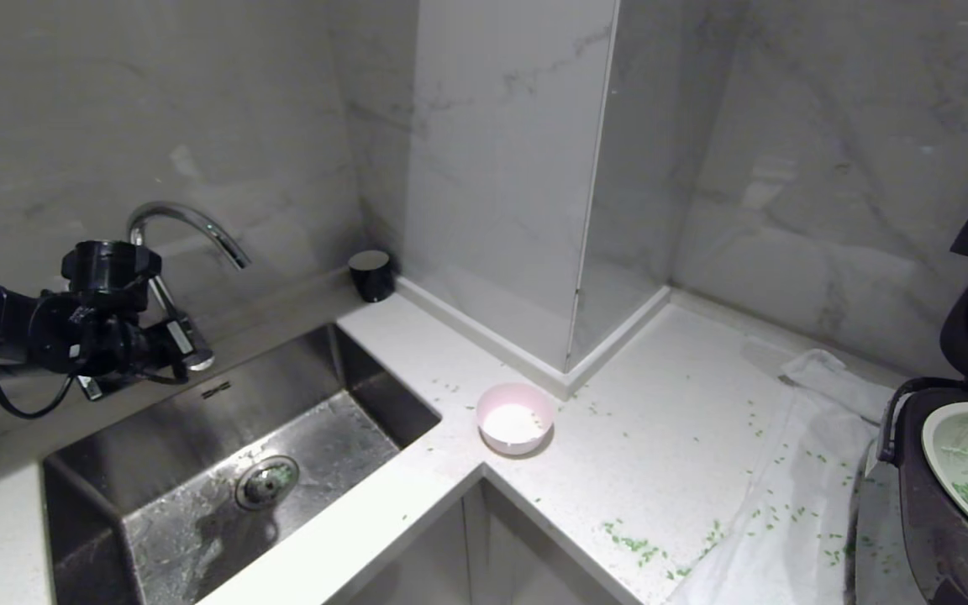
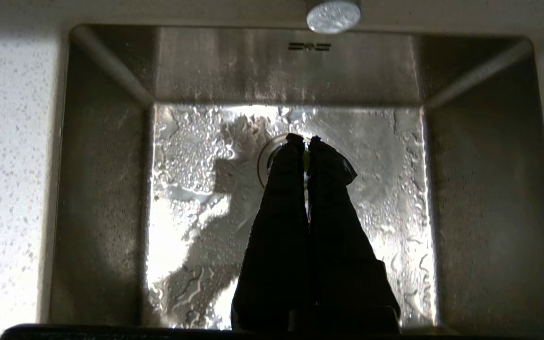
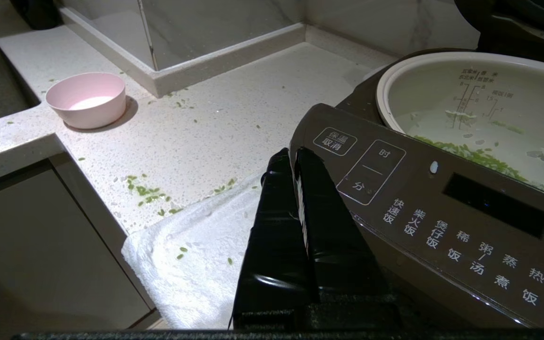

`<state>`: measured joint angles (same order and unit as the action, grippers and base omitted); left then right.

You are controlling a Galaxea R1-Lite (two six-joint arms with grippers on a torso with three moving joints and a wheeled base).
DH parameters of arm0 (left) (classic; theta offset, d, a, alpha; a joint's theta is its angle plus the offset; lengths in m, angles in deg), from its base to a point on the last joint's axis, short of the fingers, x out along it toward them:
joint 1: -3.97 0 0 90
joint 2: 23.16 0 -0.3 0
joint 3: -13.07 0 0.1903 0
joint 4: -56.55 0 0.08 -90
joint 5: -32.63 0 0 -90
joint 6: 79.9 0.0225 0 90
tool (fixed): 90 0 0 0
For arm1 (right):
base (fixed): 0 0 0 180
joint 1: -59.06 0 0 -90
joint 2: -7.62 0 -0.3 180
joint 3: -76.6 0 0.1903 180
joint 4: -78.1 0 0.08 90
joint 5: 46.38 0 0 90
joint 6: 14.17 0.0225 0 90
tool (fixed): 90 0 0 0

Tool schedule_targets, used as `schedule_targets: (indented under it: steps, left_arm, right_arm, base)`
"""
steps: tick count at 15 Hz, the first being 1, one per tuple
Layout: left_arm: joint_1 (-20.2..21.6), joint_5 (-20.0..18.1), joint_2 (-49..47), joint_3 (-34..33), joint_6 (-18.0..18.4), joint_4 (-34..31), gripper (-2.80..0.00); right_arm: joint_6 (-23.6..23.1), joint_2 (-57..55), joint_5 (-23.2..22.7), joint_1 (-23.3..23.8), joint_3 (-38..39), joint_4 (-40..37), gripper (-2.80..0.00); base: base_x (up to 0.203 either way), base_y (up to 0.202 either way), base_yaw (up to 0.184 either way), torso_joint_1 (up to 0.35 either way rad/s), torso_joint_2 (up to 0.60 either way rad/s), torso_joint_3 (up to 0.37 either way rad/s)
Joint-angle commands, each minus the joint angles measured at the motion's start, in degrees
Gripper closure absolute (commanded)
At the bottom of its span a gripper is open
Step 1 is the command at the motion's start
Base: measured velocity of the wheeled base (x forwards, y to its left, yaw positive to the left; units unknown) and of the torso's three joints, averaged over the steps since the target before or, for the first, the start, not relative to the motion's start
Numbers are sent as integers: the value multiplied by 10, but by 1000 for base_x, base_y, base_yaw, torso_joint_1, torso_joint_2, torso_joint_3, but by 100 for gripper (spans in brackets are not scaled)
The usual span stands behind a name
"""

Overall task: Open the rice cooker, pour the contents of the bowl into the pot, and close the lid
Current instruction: Turn on the tap

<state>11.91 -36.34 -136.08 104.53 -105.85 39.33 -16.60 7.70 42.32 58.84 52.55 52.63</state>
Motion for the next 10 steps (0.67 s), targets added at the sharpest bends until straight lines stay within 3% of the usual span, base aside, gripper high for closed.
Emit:
schedule_targets:
  steps: [1,5,10]
  left_arm:
    - [16,2,-29,32,0,-9,0]
    - [54,1,-68,90,20,-31,0]
    - [57,1,-119,150,24,-30,0]
  right_arm:
    - [0,0,0,0,0,0,0]
    - [0,0,0,0,0,0,0]
    - [-1,0,0,0,0,0,0]
  base:
    - [0,0,0,0,0,0]
    - [0,0,0,0,0,0]
    - [0,0,0,0,0,0]
